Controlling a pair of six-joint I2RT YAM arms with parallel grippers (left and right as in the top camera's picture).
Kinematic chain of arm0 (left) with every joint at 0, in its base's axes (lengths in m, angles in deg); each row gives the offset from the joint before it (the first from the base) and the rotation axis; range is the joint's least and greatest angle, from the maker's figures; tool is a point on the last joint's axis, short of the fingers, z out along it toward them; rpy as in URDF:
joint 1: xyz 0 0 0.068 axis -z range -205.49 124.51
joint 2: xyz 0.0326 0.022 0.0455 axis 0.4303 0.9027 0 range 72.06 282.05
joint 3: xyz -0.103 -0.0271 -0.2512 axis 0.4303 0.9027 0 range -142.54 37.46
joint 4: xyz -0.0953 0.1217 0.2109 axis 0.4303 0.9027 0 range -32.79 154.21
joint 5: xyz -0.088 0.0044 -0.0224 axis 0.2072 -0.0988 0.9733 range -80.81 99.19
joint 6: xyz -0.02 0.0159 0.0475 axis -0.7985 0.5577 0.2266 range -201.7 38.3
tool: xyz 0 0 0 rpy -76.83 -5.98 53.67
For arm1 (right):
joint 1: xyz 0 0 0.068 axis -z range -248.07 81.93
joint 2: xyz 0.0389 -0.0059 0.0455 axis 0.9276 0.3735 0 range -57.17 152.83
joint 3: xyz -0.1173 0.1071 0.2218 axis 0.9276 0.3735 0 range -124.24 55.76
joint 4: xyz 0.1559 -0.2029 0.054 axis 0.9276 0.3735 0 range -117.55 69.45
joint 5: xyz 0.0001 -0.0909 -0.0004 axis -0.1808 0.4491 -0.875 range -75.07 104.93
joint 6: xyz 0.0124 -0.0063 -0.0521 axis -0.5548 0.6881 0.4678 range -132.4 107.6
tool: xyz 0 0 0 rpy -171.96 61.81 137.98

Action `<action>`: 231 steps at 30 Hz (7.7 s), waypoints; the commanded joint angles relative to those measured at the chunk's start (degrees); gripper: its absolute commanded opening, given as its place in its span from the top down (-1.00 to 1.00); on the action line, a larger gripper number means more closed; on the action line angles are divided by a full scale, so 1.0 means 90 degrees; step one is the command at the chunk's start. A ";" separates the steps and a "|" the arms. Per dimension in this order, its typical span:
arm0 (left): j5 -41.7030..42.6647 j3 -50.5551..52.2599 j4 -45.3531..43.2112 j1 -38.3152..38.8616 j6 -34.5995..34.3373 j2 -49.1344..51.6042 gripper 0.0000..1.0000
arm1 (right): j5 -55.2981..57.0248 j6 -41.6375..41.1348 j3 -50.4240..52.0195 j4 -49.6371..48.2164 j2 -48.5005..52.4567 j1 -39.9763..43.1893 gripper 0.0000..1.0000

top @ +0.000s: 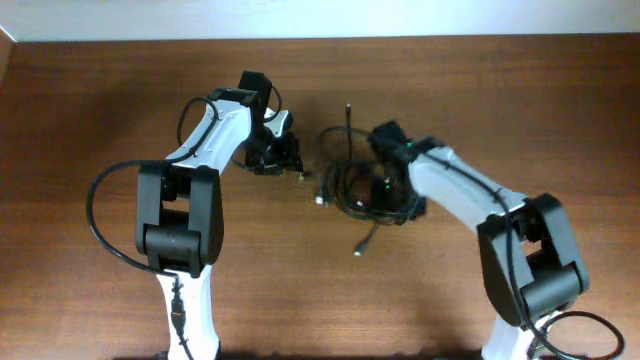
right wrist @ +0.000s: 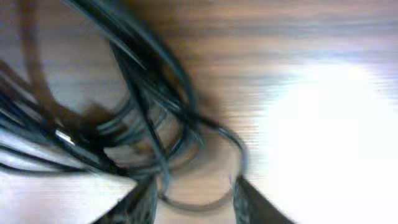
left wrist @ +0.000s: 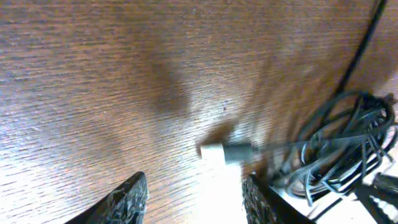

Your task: Untangle cables

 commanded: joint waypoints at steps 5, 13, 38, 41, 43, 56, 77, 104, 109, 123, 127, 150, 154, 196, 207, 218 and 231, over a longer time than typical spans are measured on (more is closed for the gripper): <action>-0.0061 0.0019 0.0017 0.0002 0.0034 -0.0182 -0.18 | -0.1406 0.0809 -0.2169 0.1392 -0.0032 0.0374 -0.05; -0.0070 0.0019 0.0168 -0.0289 -0.0386 -0.0182 0.17 | -0.2052 0.0724 -0.2322 0.0750 0.0085 -0.0355 0.07; -0.0066 0.0019 0.0187 -0.0554 -0.0636 -0.0182 -0.57 | -0.1217 -0.1107 -0.0374 -0.2574 0.1044 -0.1673 -0.03; -0.0066 0.0019 0.0185 -0.0551 -0.0636 -0.0182 -0.58 | -0.1200 -0.1107 -0.0374 -0.3208 0.1044 -0.1909 -0.07; -0.0066 0.0019 0.0185 -0.0554 -0.0636 -0.0182 -0.57 | -0.0940 -0.1105 -0.0374 -0.3745 0.1066 -0.2030 -0.15; 0.0250 0.0017 0.0296 -0.0595 -0.0522 -0.0277 -0.56 | -0.3075 -0.0311 -0.0454 -0.3036 -0.0158 -0.0787 -0.57; -0.0872 0.0019 -0.0223 0.0646 0.0716 -0.0277 -0.31 | -0.1634 0.0325 -0.0423 -0.1100 -0.0151 0.0333 -0.99; -0.0993 0.0100 -0.0170 0.1001 0.1588 -0.0274 -0.09 | -0.0284 -0.0270 0.0906 -0.1258 -0.0148 0.0498 -0.97; -0.1481 0.0503 -0.0658 0.1321 0.1588 -0.0233 0.11 | -0.0287 -0.0610 0.0906 -0.1297 -0.0148 0.0585 -0.97; -0.2249 0.0109 0.0029 0.1282 0.1120 -0.0267 0.40 | -0.0381 0.0359 0.0906 -0.1394 -0.0148 0.0580 -0.97; -0.2149 0.0070 0.0095 0.1234 0.1056 -0.0357 -0.30 | -0.0381 0.0355 0.0906 -0.1477 -0.0148 0.0580 -0.97; -0.1367 0.0355 -0.0267 0.1355 0.2443 -0.0330 -0.52 | -0.0379 0.0330 0.0906 -0.1630 -0.0148 0.0580 -0.97; -0.1479 0.0517 -0.0578 0.1355 0.2346 -0.0294 -0.42 | -0.0379 0.0328 0.0906 -0.1632 -0.0148 0.0580 -0.97; -0.3332 0.1479 -0.2645 0.3849 -0.3201 -0.1440 0.75 | -0.1001 0.1807 -0.0112 -0.0464 -0.0578 0.2290 -0.97; -0.3684 0.1919 -0.2001 0.3344 -0.3468 -0.1440 1.00 | -0.0998 0.1807 -0.0112 -0.0461 -0.0578 0.2290 -0.97; -0.3237 0.2531 -0.2596 0.3303 -0.3463 -0.1440 0.78 | -0.1001 0.1807 -0.0112 -0.0464 -0.0578 0.2290 -0.97; -0.2914 0.1581 -0.0882 0.1800 -0.1647 -0.1469 0.60 | -0.0998 0.1807 -0.0112 -0.0464 -0.0578 0.2290 -0.97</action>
